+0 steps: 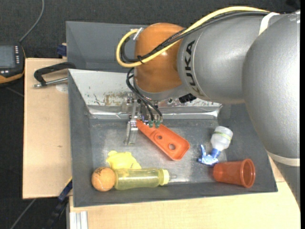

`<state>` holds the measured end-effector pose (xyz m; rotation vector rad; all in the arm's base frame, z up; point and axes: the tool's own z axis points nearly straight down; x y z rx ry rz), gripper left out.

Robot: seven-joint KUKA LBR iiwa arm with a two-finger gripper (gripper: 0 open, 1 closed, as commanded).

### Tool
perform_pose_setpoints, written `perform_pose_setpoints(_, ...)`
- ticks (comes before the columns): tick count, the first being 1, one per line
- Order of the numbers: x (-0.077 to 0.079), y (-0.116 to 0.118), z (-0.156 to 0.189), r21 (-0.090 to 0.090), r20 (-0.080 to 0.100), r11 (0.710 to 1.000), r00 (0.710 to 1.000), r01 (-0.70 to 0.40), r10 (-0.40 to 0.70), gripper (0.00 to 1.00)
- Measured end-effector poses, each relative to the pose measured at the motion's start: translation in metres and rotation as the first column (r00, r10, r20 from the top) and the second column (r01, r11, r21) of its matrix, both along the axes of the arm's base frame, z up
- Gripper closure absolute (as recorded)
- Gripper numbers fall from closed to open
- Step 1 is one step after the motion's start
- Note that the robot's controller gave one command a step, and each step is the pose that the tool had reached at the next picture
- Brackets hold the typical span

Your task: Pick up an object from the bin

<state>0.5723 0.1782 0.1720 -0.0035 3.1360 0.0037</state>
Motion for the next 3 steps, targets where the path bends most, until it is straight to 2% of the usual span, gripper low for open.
perform_pose_setpoints(1,0.000,0.000,0.000,0.000,0.000,1.000,1.000,0.000,0.000,0.00)
perform_pose_setpoints(2,-0.009,-0.022,-0.012,0.002,0.004,0.990,0.990,-0.142,0.142,0.00)
perform_pose_setpoints(3,-0.021,-0.049,0.006,-0.002,0.002,0.963,0.963,-0.270,0.270,0.00)
